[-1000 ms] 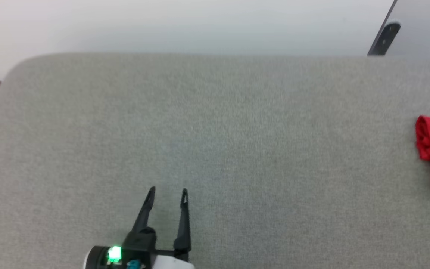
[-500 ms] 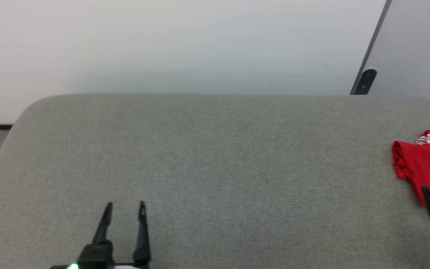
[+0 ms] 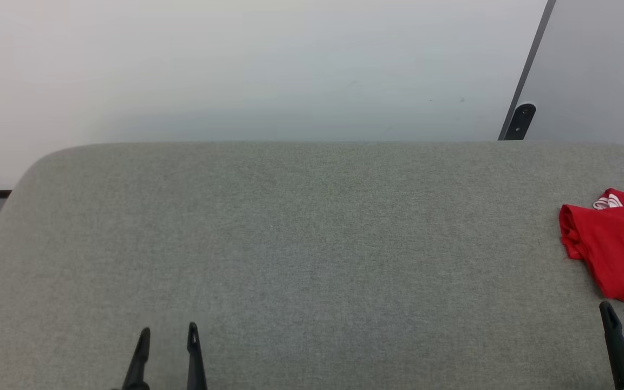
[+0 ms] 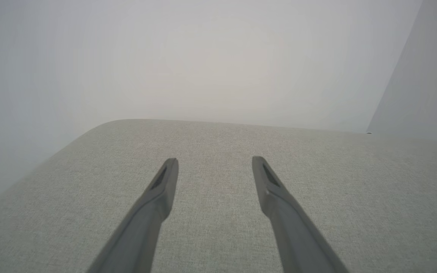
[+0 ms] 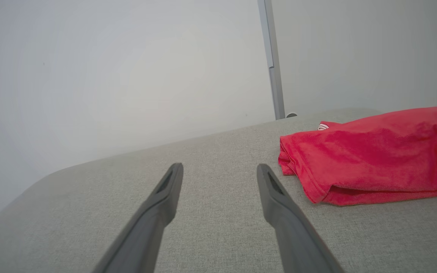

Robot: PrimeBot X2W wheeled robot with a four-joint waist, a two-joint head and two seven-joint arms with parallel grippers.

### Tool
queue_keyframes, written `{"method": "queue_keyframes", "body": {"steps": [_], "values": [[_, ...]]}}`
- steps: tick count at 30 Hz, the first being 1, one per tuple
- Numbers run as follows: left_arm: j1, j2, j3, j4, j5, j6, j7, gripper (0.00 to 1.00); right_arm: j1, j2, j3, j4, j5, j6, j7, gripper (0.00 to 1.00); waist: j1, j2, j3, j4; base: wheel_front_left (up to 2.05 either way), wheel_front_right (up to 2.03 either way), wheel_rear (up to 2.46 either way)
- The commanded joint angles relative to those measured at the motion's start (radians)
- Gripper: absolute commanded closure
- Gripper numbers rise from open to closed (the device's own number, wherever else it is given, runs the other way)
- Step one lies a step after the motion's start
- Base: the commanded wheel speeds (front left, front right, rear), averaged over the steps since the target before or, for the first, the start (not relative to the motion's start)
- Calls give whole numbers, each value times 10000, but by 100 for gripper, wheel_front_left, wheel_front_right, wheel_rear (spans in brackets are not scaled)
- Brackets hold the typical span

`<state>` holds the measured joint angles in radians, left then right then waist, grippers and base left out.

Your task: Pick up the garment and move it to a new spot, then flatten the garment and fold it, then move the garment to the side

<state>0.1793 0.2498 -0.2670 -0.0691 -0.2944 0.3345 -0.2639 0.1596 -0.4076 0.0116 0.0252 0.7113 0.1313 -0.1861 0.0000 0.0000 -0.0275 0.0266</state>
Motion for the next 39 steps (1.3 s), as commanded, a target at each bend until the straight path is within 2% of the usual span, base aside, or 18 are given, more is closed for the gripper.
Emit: {"method": "queue_keyframes", "body": {"steps": [1, 9, 18, 28, 39], "values": [[164, -97, 72, -54, 28, 4, 0, 0, 139, 140, -172, -171, -178, -13, 121, 0, 0, 0, 8, -10, 0, 0, 0], [491, -509, 313, -187, 357, -257, 0, 0, 585, 900, -885, -1073, -741, -13, 793, 0, 0, 0, 75, -16, 0, 0, 0], [601, -754, 481, -224, 610, -460, 0, 0, 767, 1333, -933, -1558, -1070, -13, 1050, 0, 0, 0, 60, -26, 0, 0, 0], [561, -929, 574, -176, 776, -637, 0, 0, 771, 1446, -992, -1732, -1157, -13, 1220, 0, 0, 0, 25, -32, 0, 0, 0], [650, -1090, 697, -141, 959, -643, 0, 0, 808, 1534, -964, -1805, -1208, -13, 1216, 0, 0, 0, 10, -56, 0, 0, 0]]}}
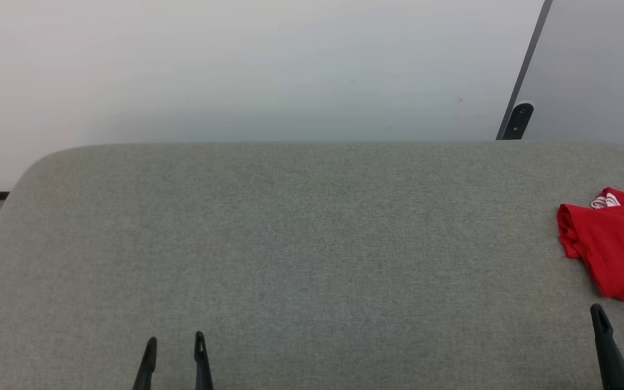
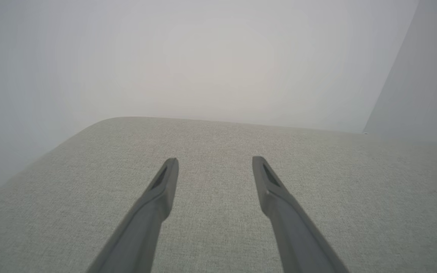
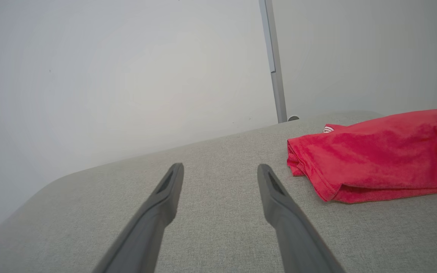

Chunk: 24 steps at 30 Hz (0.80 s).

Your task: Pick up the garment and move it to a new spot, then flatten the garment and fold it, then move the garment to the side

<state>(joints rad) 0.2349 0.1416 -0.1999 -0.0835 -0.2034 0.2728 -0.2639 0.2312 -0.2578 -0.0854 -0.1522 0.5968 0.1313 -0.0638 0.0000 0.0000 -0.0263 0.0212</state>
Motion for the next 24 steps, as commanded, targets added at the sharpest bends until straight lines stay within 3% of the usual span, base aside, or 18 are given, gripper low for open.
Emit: {"method": "queue_keyframes", "body": {"steps": [1, 24], "values": [[101, -10, 34, 0, 56, -46, 0, 0, 97, 44, 14, -35, -62, -13, -5, 0, 0, 0, -6, -1, 0, 0, 0], [136, -100, 163, -18, 189, -198, 0, 0, 63, 26, 115, -66, 43, -13, -89, 0, 0, 0, 11, 35, 0, 0, 0]]}}
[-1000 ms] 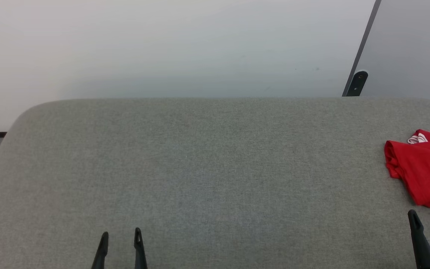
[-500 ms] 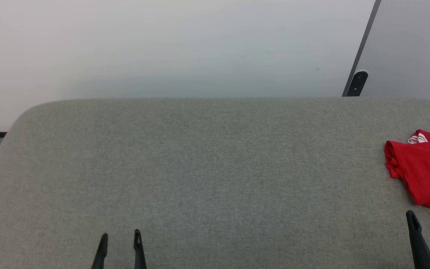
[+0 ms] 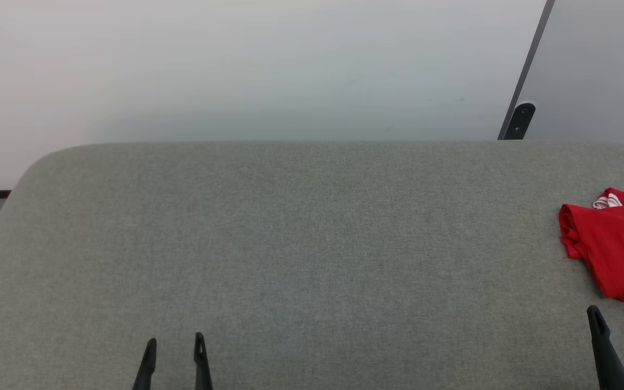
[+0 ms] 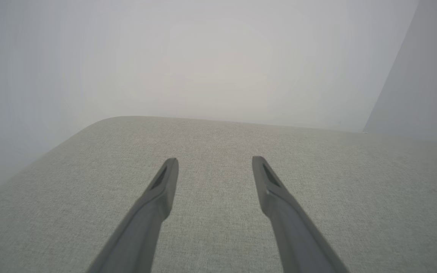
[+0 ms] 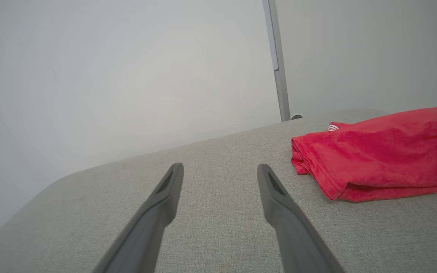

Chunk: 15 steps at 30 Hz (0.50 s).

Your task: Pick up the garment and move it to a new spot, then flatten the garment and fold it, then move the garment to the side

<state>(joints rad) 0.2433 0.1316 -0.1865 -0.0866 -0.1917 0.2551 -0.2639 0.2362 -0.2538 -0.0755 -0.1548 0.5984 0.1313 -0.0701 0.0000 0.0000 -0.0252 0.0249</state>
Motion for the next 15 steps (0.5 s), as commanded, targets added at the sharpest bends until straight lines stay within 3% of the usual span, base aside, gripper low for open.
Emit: {"method": "queue_keyframes", "body": {"steps": [1, 15], "values": [[51, -1, 34, 13, 82, -31, 0, 0, 17, -19, 9, -47, 31, -13, -32, 0, 0, 0, 1, -3, 0, 0, 0], [3, -111, 75, -144, 129, -138, 0, 0, 77, -60, -28, -78, 80, -13, -69, 0, 0, 0, 49, -12, 0, 0, 0]]}}
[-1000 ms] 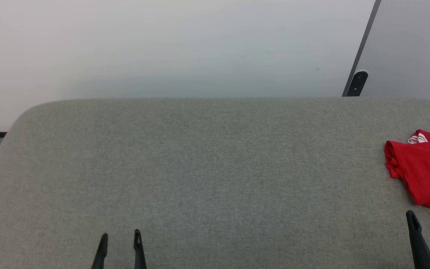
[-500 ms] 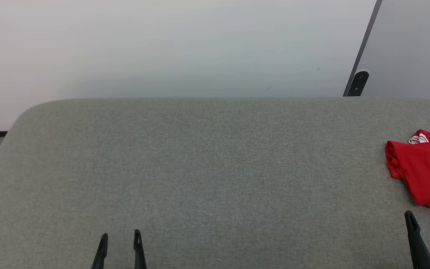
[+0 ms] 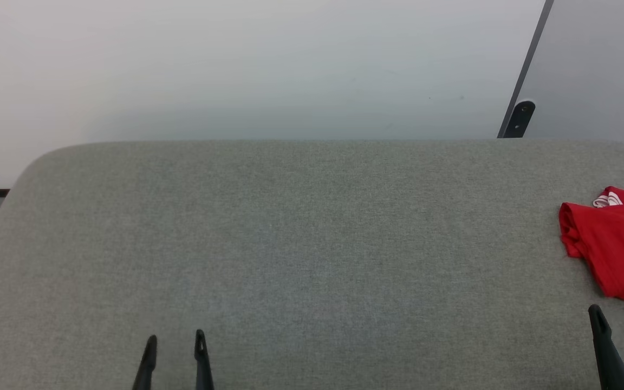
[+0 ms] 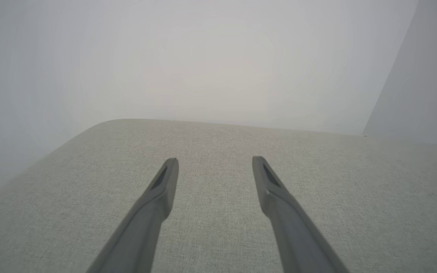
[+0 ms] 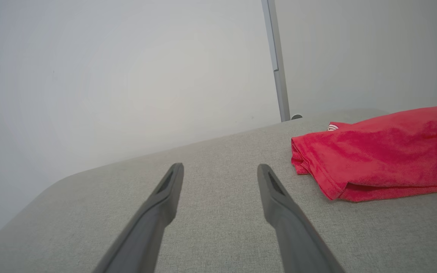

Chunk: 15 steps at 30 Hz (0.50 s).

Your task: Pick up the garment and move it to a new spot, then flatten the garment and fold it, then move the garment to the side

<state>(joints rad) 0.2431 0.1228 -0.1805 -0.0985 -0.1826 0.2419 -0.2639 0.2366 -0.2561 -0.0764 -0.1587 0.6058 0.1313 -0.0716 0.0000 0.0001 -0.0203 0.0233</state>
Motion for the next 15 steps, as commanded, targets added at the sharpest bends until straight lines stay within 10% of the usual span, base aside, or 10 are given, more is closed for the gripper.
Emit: {"method": "queue_keyframes", "body": {"steps": [1, 15], "values": [[0, -4, -2, -10, -3, -4, 1, 100, 0, -1, 0, 0, 1, 0, 0, 100, 0, -1, 1, 2, 0, 0, 0], [-348, 1, 182, 640, -1988, -444, 361, 100, -417, 439, 70, 862, 1342, -1, 231, 100, 0, -1, 24, -17, 0, 0, 0]]}}
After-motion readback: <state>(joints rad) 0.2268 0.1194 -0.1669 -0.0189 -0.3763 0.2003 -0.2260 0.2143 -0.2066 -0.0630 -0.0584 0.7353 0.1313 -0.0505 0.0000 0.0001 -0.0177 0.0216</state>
